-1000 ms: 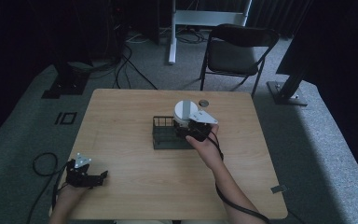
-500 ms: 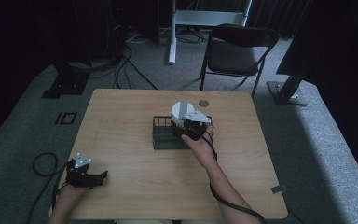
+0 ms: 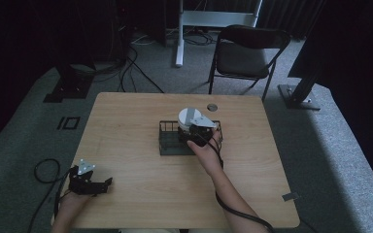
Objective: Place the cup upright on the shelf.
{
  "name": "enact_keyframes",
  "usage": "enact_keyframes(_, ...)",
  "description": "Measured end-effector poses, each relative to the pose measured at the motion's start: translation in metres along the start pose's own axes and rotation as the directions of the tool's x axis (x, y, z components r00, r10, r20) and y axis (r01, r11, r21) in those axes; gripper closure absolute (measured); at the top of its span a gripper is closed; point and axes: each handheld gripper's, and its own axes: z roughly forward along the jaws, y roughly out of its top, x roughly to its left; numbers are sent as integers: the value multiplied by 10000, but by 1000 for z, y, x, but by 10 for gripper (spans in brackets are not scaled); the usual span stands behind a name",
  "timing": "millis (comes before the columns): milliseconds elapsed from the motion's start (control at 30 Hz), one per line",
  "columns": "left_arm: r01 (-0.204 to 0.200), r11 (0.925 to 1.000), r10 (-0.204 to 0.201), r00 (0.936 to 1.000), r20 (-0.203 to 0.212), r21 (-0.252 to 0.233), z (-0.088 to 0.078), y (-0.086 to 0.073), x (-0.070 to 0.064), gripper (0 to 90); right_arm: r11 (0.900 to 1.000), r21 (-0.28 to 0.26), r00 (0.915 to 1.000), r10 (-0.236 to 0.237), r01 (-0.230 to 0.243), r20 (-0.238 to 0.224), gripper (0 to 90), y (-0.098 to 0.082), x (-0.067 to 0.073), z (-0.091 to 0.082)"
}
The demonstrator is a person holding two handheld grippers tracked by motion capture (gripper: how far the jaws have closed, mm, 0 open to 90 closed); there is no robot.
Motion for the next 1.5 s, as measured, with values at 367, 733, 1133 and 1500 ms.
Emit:
enact_keyframes(367,2,10000,-2,10000,0,0,0,0,0,12,9962,867,9997,104,-122,205,185,1,1,7)
enact_keyframes(733,0,10000,0,10000,0,0,0,0,0,12,9889,1482,9996,-156,118,246,183,4,2,9)
enact_keyframes(1133,1,10000,-1,10000,-1,-1,0,0,0,12,9829,1781,9989,-468,470,-55,180,5,0,10)
enact_keyframes(1500,1,10000,-1,10000,-1,-2,0,0,0,12,9842,1508,9938,-820,926,-752,132,2,-9,0)
